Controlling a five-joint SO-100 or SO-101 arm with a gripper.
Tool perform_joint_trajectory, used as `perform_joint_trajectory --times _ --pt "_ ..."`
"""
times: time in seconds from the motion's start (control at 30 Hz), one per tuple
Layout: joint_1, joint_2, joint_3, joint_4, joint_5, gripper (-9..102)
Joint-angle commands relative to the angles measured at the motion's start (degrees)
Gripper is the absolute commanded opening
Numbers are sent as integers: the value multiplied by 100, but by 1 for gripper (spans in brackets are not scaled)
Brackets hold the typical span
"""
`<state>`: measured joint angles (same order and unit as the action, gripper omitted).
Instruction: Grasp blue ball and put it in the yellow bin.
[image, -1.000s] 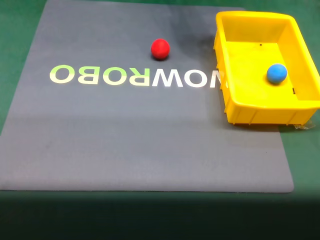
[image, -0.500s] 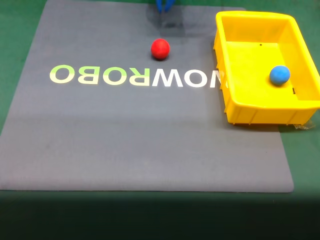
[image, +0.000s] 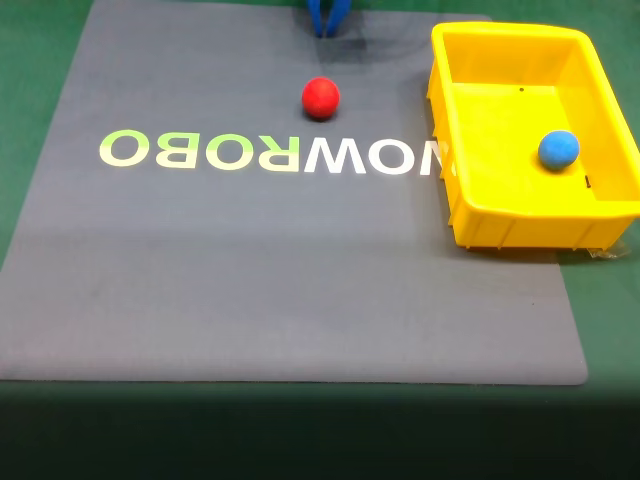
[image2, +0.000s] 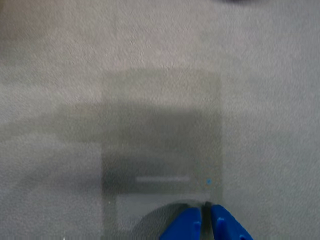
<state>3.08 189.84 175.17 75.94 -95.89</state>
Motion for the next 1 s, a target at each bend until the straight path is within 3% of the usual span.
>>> perform_joint_trajectory --times 0.0,0.5,0.97 --pt "70 70 229 35 0 0" --pt "26 70 246 255 633 0" --pt "26 70 246 281 360 1"
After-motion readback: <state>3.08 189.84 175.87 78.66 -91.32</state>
